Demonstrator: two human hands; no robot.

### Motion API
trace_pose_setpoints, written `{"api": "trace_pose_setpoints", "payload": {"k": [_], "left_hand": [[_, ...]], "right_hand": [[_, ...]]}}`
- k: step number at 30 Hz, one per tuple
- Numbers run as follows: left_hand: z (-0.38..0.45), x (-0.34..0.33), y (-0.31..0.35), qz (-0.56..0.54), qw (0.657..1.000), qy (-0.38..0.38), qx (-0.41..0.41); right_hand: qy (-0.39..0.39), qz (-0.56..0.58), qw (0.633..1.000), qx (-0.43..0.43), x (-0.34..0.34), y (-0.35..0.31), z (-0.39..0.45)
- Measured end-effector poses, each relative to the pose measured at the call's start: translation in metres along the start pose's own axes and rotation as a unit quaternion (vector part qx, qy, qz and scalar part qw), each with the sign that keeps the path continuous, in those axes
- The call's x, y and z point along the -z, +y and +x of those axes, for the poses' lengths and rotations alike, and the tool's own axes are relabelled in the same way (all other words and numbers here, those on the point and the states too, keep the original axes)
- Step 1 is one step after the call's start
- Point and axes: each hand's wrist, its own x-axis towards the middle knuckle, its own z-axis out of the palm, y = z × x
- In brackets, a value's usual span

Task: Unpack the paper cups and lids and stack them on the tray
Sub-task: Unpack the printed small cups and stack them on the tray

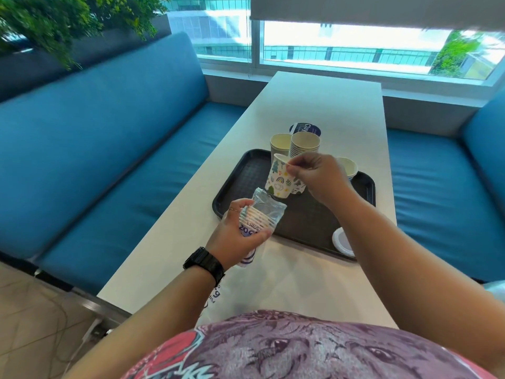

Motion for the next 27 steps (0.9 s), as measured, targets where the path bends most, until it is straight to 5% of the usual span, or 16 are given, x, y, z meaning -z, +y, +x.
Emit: {"api": "trace_pose_setpoints", "payload": {"k": [15,27], "left_hand": [[0.006,0.000,-0.006,-0.035,0.999,0.012,-0.001],[0.010,0.003,-0.012,-0.027,0.999,0.010,0.025]], "right_hand": [[0.144,-0.153,0.975,0.070,0.038,-0.013,0.077],[0.044,-0.234,0.970,0.044,0.009,0.038,0.075]]}}
